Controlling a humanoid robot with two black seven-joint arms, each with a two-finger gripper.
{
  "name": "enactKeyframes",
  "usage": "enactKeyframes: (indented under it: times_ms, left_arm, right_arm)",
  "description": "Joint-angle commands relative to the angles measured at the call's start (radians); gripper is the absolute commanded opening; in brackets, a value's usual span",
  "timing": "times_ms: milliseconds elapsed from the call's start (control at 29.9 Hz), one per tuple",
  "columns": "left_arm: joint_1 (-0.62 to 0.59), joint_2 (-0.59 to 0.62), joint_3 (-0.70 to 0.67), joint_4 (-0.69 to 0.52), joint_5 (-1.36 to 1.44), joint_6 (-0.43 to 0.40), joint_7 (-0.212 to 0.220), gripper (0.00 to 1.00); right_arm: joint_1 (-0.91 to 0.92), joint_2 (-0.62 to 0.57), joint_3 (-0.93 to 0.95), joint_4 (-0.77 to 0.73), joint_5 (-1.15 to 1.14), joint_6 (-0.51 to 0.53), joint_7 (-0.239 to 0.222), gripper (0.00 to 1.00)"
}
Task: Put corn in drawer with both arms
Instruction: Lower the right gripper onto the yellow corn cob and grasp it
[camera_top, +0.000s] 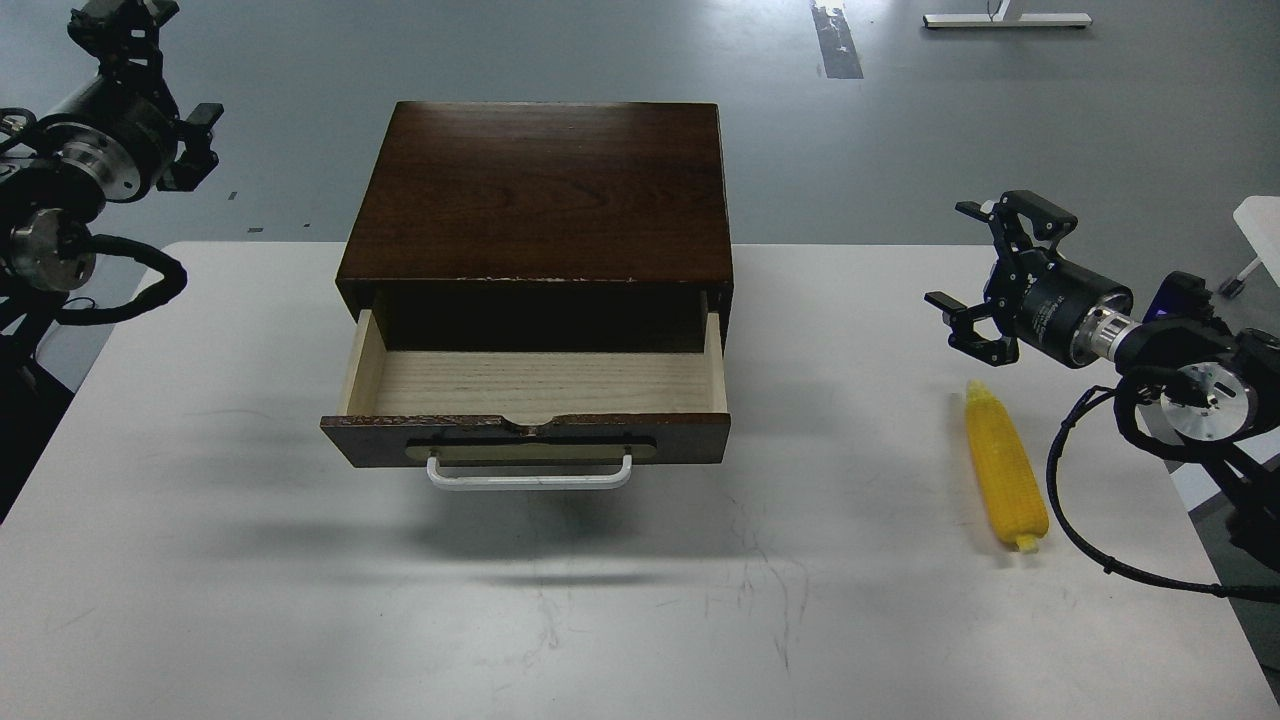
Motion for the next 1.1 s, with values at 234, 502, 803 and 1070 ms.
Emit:
enactKeyframes:
  times_ms: [234, 502, 803, 1070]
  left_arm:
    - [0.077, 0.012, -0.023, 0.01, -0.006, -0.079, -0.002, 0.98]
    - [0.08, 0.013, -0.021, 0.008, 0.005, -0.092, -0.016, 0.98]
    - [0.078, 0.016, -0.023, 0.008, 0.009, -0.101, -0.041, 0.98]
    - [0.078, 0.021, -0.02, 0.008, 0.011, -0.099, -0.055, 0.98]
  right_arm:
    - [0.15, -0.279, -0.153, 0.166, -0.734, 0.116, 0.005, 0.99]
    - [0.223, -0.448, -0.385, 0.37, -1.13, 0.116, 0.012, 0.97]
    - [0.212, -0.387, -0.56, 0.39, -1.151, 0.105, 0.015, 0.94]
    - [0.161, -0.294, -0.586, 0.334, -1.153, 0.063, 0.015, 0.93]
